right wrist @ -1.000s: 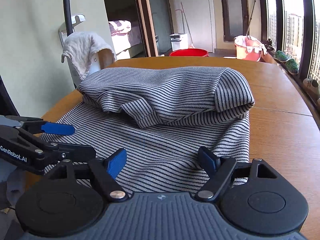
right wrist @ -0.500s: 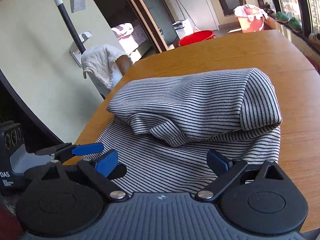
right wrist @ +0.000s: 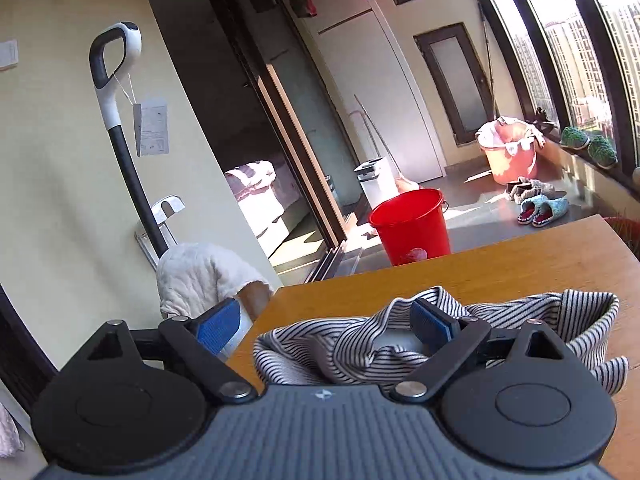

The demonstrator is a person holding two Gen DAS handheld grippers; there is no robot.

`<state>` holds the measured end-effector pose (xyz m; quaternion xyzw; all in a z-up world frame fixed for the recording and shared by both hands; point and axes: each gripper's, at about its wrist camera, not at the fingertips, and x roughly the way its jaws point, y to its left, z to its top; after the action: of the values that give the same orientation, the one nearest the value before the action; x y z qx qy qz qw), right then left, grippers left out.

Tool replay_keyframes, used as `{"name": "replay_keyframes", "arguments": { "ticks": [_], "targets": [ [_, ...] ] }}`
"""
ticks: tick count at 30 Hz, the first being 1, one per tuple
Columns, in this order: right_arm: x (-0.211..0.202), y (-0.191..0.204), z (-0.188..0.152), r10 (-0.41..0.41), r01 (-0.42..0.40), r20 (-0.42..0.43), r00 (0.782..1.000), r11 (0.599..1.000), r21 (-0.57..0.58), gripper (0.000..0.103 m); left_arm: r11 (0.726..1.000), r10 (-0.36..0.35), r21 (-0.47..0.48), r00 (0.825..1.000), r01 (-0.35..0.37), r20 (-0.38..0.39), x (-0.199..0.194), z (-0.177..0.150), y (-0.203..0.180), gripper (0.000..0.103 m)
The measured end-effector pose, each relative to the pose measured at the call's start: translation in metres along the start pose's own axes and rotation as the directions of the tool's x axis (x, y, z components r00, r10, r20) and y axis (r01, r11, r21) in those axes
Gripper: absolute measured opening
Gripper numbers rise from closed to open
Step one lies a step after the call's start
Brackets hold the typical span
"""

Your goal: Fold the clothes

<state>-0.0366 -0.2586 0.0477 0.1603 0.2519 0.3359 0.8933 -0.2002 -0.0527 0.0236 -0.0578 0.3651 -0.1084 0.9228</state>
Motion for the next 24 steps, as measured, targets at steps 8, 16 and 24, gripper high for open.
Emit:
{"name": "replay_keyframes", "arguments": {
  "ticks": [8,16,24],
  "targets": [
    [-0.012,-0.064,-0.048,-0.134,0.142,-0.104,0.986,0.987,0.073,0.092,0.998,0.056,0.023,0.997,-0.055,-0.052,0.015,0.015,-0.006,0.103],
    [-0.041,-0.139,-0.042,-0.254,0.259,-0.053,0.966,0.954,0.148,0.066,0.969,0.182,0.146,0.976,-0.198,0.12,0.032,0.056,-0.017,0.103],
    [-0.025,-0.163,-0.044,-0.225,0.251,-0.167,0.96,0.956,0.151,0.035,0.827,0.238,0.447,0.933,-0.341,0.271,0.078,0.069,-0.056,0.103]
  ]
}}
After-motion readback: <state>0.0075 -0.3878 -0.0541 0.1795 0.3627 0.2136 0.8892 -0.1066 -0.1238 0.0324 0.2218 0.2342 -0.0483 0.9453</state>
